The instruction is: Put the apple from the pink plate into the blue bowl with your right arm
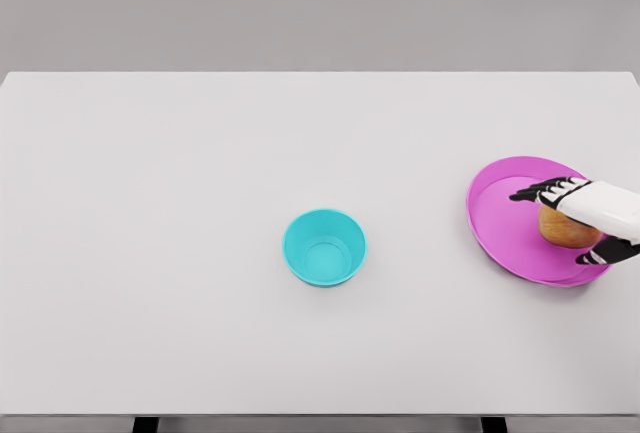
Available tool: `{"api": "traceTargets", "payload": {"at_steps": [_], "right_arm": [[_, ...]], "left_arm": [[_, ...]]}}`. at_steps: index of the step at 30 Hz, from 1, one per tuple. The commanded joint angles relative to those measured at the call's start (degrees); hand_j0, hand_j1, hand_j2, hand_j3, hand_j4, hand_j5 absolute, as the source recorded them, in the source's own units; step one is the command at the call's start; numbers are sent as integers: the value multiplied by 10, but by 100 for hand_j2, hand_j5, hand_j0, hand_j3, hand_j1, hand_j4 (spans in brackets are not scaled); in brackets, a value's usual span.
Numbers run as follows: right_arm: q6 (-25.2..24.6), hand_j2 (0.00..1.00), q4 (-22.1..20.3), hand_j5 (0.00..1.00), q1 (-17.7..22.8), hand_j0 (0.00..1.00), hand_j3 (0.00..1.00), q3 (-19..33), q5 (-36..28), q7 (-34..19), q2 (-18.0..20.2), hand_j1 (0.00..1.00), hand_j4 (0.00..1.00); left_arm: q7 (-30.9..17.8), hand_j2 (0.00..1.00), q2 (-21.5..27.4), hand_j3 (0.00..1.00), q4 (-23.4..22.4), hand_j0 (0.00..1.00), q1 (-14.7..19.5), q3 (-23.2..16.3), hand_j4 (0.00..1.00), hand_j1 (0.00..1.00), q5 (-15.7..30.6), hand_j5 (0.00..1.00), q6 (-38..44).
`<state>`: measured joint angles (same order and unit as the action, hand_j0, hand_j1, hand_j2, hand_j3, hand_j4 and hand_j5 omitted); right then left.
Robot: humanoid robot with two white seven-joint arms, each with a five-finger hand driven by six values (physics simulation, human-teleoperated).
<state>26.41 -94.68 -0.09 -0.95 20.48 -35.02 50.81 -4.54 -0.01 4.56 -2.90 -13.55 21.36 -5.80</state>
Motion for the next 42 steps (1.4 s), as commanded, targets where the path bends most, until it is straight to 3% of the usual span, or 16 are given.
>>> {"api": "traceTargets", "payload": {"at_steps": [1,13,35,42], "right_arm": [[0,100,0,100,0,100,100,3,-3,0,-4,100,100],[14,100,40,100,-6,100,100,3,1,0,-3,100,100],[18,100,60,100,-25,100,100,-4,1,0,-3,100,100],[21,75,63,75,-25,75,75,-2,1,0,-18,75,75]], "left_arm": [[1,100,0,100,0,100,0,0,100,100,0,100,0],[0,100,0,100,-1,100,0,0,100,100,-1,100,0],[1,100,0,100,-1,100,0,0,100,100,-1,100,0],[0,100,0,100,-3,100,0,1,100,100,-1,100,0]]}}
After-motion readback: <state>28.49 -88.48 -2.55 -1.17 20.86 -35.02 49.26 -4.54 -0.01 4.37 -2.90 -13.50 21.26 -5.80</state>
